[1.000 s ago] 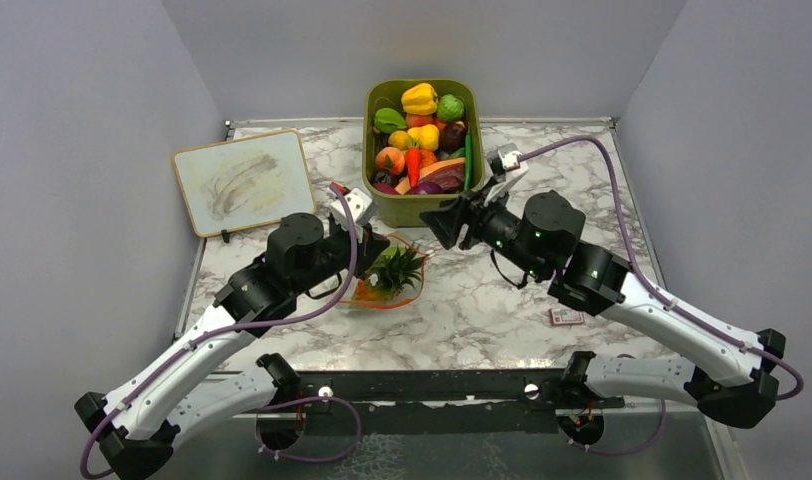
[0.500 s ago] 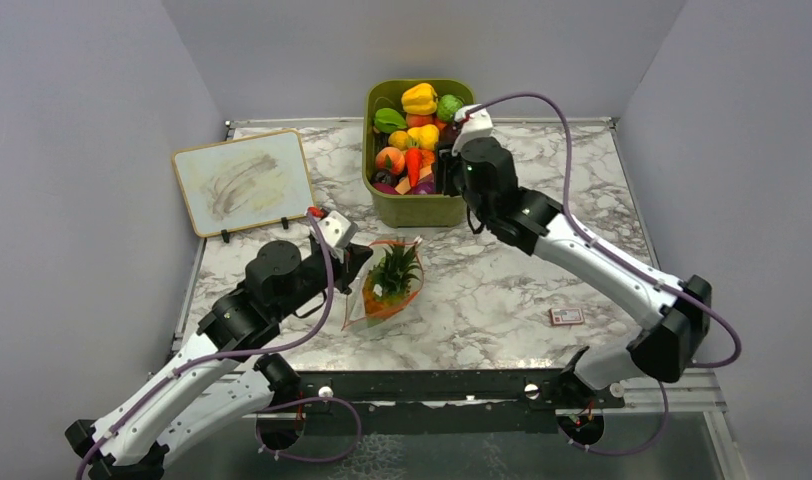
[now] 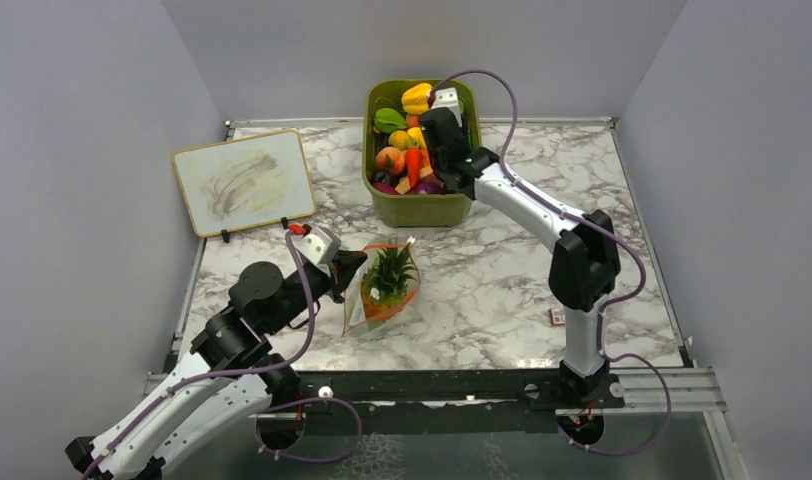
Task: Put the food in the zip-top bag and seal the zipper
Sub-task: Pick up the fake vegetable from the bin.
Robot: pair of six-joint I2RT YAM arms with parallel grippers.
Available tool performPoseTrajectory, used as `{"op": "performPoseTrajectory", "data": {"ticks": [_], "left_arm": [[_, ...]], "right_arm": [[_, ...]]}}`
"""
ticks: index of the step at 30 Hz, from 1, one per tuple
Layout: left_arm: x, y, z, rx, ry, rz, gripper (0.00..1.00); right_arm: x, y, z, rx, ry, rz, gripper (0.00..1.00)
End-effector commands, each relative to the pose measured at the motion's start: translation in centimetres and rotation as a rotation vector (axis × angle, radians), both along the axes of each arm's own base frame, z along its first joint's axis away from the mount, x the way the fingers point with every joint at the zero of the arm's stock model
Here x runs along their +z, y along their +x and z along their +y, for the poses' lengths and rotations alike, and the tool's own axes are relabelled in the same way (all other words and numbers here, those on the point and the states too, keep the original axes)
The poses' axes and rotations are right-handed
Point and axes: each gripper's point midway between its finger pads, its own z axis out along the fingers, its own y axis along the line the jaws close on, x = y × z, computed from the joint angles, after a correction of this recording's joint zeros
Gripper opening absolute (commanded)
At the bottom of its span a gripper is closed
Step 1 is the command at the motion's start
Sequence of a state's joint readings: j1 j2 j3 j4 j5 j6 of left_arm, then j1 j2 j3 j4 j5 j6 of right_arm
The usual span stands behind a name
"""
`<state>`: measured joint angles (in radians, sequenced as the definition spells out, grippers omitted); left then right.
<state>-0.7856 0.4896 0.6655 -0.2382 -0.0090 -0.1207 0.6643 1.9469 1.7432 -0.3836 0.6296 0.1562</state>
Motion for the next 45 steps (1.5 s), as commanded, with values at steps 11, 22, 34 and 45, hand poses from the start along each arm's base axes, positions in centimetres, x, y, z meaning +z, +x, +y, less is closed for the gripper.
{"op": "performPoseTrajectory", "data": {"ticks": [11, 22, 34, 45], "left_arm": [[2.0, 0.1, 1.0, 0.048, -0.075, -0.075, 0.0], [2.4, 0.2, 1.8, 0.079, -0.088, -0.103, 0.0], [2.6, 0.1, 2.0, 0.08, -0.091, -0.11, 0.0], [2.5, 0.1, 2.1, 0.085, -0.091, -0.112, 0.0]], "right_arm": [[-3.2, 5.5, -3.8, -0.2, -0.285, 0.01, 0.41], [-5.4, 7.9, -6.0, -0.218, -0.386, -0.018, 0.43], [-7.6, 9.7, -6.2, -0.205, -0.426, 0.004, 0.43], [-7.0, 10.8, -7.0, -0.226, -0.525, -0.019, 0.41]]}}
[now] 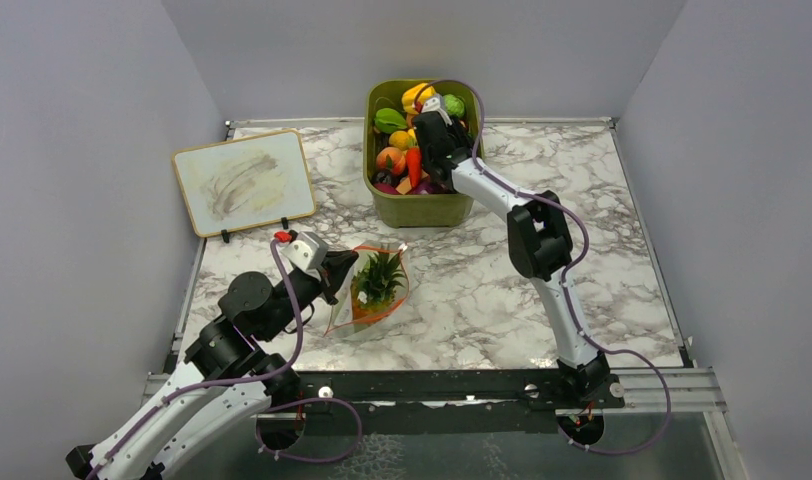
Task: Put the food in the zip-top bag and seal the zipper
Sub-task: Pick up the fake vegetable from the bin.
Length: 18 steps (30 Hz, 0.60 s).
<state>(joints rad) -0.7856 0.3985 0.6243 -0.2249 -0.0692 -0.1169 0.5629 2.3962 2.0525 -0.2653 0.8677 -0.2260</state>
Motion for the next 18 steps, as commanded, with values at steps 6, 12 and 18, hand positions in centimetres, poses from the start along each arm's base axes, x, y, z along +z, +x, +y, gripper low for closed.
{"op": "performPoseTrajectory", "data": {"ticks": [6, 12, 18], "left_arm": [[2.1, 0.2, 0.7, 0.035, -0.054, -0.071, 0.0], [2.3, 0.2, 1.1, 0.051, -0.061, -0.079, 0.0], [2.2, 0.2, 1.2, 0.054, -0.06, -0.079, 0.0]], "right_arm": [[2.3, 1.2, -1.8, -0.047, -0.096, -0.067, 0.29], [1.0, 1.0, -1.4, -0.03, -0.076, -0.029, 0.28], [-2.0, 0.2, -1.6, -0.036, -0.065, 0.038, 0.33]]}}
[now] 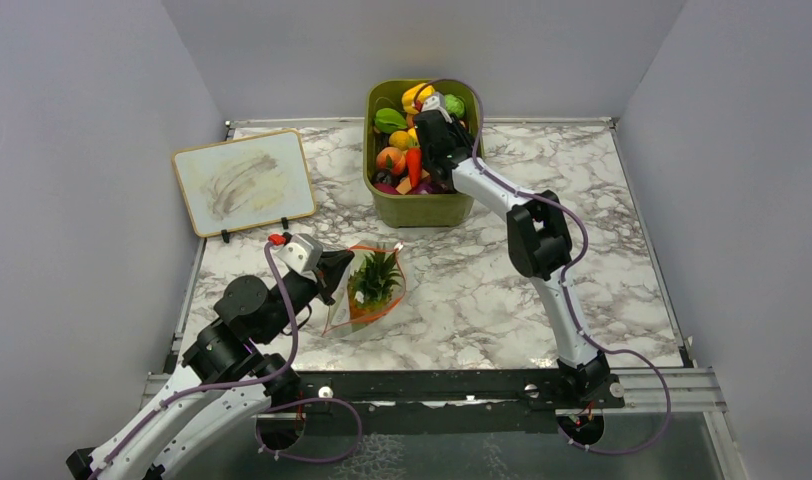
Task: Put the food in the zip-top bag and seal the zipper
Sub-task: Pick up the fake vegetable from the bin.
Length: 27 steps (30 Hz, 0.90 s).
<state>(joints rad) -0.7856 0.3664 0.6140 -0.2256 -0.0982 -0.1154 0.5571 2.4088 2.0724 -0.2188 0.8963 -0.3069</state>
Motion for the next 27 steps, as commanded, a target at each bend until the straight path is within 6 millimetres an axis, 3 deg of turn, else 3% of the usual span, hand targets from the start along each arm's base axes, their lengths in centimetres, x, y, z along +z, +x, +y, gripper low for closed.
{"op": "performPoseTrajectory", "data": {"ticks": [1, 9, 16, 22, 27], "left_arm": [[2.0, 0.2, 0.5, 0.024, -0.046, -0.062, 0.0], [2.2, 0.1, 0.6, 0.028, -0.053, -0.069, 0.0], [2.3, 0.2, 1.0, 0.048, -0.056, -0.072, 0.0], [2.2, 0.3, 1.0, 0.049, -0.056, -0.069, 0.0], [1.9, 0.7, 0.7, 0.056, -0.025, -0.023, 0.0]], "right_arm": [[-3.2, -0.6, -1.1, -0.034, -0.01, 0.064, 0.33], [-1.8, -0.5, -2.5, -0.073, -0.145, 0.032, 0.29], [-1.3, -0.5, -2.8, -0.056, -0.206, 0.024, 0.13], [1.1, -0.7, -1.8, -0.017, -0.18, 0.001, 0.07], [3.2, -1.2, 0.4, 0.092, -0.112, -0.008, 0.03]]}}
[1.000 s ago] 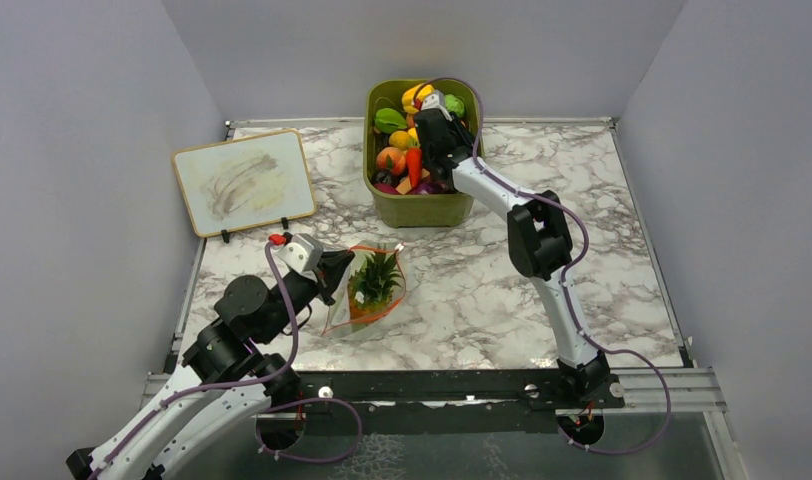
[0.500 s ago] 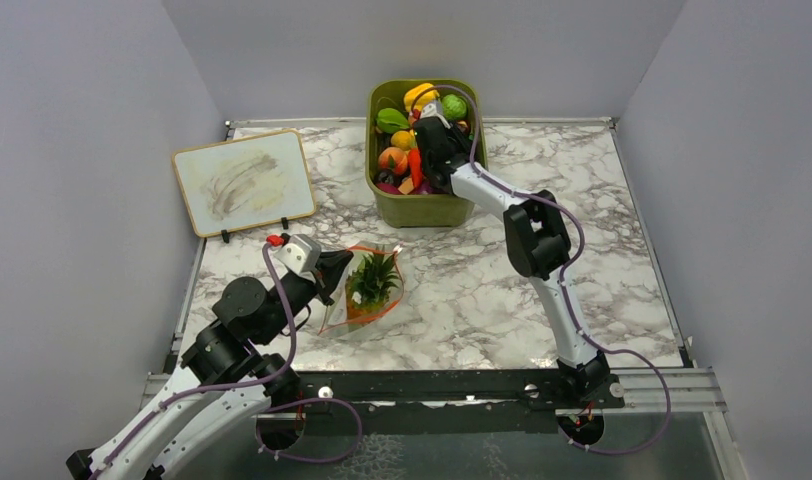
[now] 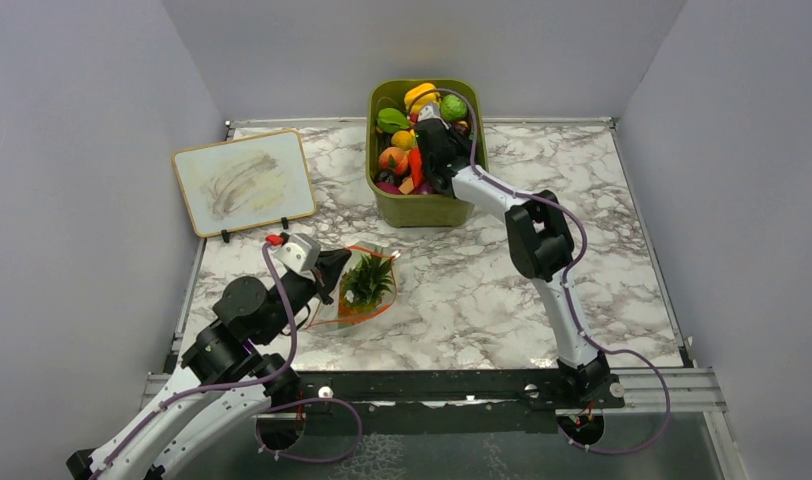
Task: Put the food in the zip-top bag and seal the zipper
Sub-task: Pick up the fake vegetable from the bin, then place the fake vegetable in the zipper food storage bag.
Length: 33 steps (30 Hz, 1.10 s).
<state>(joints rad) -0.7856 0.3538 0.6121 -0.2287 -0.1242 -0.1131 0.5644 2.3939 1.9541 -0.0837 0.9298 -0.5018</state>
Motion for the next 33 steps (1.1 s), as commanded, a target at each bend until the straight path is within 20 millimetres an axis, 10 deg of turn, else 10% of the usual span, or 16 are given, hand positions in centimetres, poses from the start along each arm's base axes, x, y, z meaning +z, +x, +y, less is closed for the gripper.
{"op": "performPoseTrajectory", "data": {"ticks": [1, 10, 19, 26, 33], "left_arm": [[1.7, 0.7, 0.1, 0.037, -0.009, 0.001, 0.0], [1.4, 1.0, -1.2, 0.032, -0.069, 0.144, 0.0], [3.7, 1.7, -2.2, 0.032, -0.085, 0.174, 0.0], [4.9, 1.7, -1.9, 0.05, -0.076, 0.21, 0.0], [5.1, 2.3, -2.5, 0.065, -0.103, 0.249, 0.0]], "right_arm": [[4.3, -0.7, 1.4, 0.067, 0.068, -0.032, 0.03], [5.6, -3.5, 4.6, 0.224, 0.351, 0.029, 0.02], [12.2, -6.2, 6.7, 0.403, 0.566, -0.056, 0.02], [19.0, -12.4, 9.0, 0.668, 0.839, -0.125, 0.03], [19.9, -17.4, 8.5, 0.764, 0.941, -0.095, 0.04]]}}
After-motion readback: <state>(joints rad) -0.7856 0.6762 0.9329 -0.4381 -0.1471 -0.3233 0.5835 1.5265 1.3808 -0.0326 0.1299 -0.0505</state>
